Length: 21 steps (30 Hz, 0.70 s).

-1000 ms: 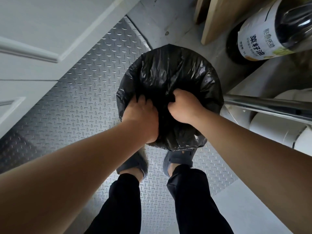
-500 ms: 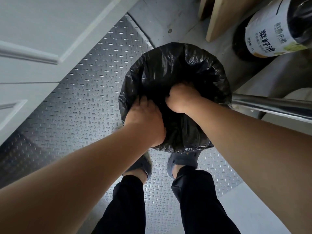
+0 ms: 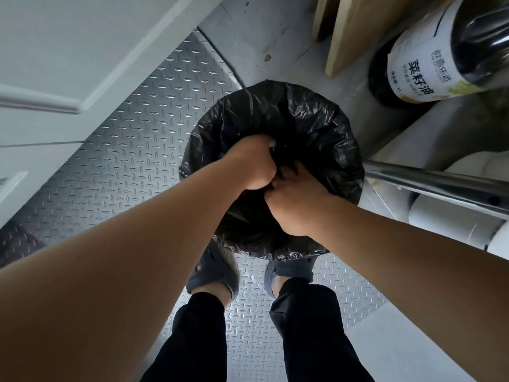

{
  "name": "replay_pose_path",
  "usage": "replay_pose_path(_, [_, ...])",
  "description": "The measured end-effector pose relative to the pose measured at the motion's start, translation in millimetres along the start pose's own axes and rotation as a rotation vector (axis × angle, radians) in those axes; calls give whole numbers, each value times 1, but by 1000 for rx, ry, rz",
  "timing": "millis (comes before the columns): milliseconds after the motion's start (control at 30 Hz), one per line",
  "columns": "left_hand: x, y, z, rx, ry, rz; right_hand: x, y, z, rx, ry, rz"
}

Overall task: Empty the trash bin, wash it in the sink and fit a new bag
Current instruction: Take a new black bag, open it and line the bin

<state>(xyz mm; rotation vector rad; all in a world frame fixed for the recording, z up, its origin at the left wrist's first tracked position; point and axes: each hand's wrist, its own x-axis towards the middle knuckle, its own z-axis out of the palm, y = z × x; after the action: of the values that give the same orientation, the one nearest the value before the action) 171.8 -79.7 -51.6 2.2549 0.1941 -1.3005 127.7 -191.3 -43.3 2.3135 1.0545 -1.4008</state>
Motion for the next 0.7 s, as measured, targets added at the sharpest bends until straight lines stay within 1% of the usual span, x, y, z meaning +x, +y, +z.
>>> replay_pose_path(67, [11, 0, 0, 39, 67, -25, 6, 0, 0, -21, -137, 27])
replay_pose_path(133, [19, -4, -1, 87, 121, -58, 10, 1, -1, -8, -240, 58])
replay_pose_path(233, [22, -7, -5, 88, 131, -85, 14, 5, -2, 104, -311, 57])
replay_pose_path(300, [19, -5, -4, 140, 108, -59, 16, 8, -4, 187, -332, 28])
replay_pose_path(367, [5, 1, -1, 211, 93, -14, 15, 12, -4, 241, -312, 10])
replay_pose_path(400, [-7, 2, 4, 295, 85, 26, 14, 14, -5, 270, -277, -2])
replay_pose_path(500, [-44, -3, 21, 665, 67, 173, 16, 17, -5, 337, -92, -9])
replay_pose_path(533, [-52, -9, 25, 770, 41, 184, 17, 17, -5, 336, -75, -11])
replay_pose_path(600, [-58, -19, 28, 918, -76, 131, 21, 19, -3, 380, -86, 5])
replay_pose_path(700, [-51, -27, 26, 1047, -251, 45, 27, 24, -3, 481, -76, 102])
